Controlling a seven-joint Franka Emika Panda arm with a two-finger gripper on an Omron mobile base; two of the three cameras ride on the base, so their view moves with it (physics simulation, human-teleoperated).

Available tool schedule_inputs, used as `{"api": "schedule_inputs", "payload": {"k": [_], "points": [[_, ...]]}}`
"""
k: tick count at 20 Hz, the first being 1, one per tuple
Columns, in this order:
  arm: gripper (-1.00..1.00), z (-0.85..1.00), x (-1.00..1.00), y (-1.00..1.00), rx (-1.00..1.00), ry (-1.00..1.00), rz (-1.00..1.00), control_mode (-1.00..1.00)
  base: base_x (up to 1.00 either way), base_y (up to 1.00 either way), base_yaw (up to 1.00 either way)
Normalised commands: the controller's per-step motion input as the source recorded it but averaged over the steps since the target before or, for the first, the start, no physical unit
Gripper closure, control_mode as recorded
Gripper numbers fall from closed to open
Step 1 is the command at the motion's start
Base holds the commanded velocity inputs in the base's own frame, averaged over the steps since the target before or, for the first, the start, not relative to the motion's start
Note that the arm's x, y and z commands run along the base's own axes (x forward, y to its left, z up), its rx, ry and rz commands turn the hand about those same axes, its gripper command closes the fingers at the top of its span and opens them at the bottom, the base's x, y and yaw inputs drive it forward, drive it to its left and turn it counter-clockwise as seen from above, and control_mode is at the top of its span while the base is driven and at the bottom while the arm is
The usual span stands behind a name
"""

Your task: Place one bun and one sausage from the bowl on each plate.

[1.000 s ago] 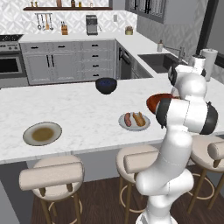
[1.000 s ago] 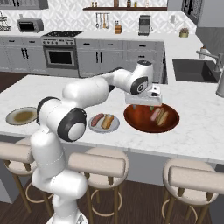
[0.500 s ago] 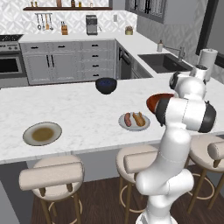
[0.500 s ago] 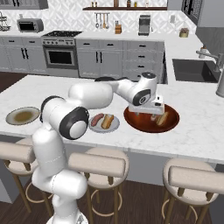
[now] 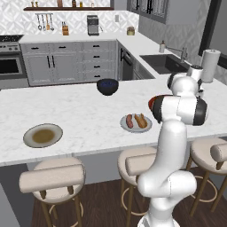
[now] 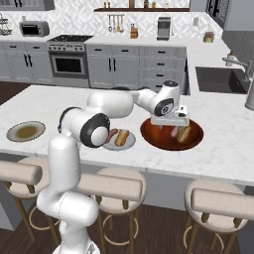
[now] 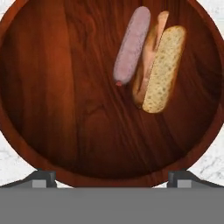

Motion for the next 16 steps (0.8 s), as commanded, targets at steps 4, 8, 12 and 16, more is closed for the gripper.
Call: {"api": "schedule_inputs", "payload": {"k": [4,8,12,16], "points": [[-1.00,-0.29,0.17,-0.32,0.00,-0.06,0.00,-1.00,0.00,0.00,0.00],[-1.00,-0.61,0.22,-0.04,0.00,-0.09,0.00,-1.00,0.00,0.00,0.00],[-1.00,-0.29,0.47,0.00,0.00,-0.09,0.00,-1.00,0.00,0.00,0.00],[-1.00,-0.10,0.29,-0.03,0.00,-0.07,-0.02,-1.00,0.00,0.00,0.00]]}}
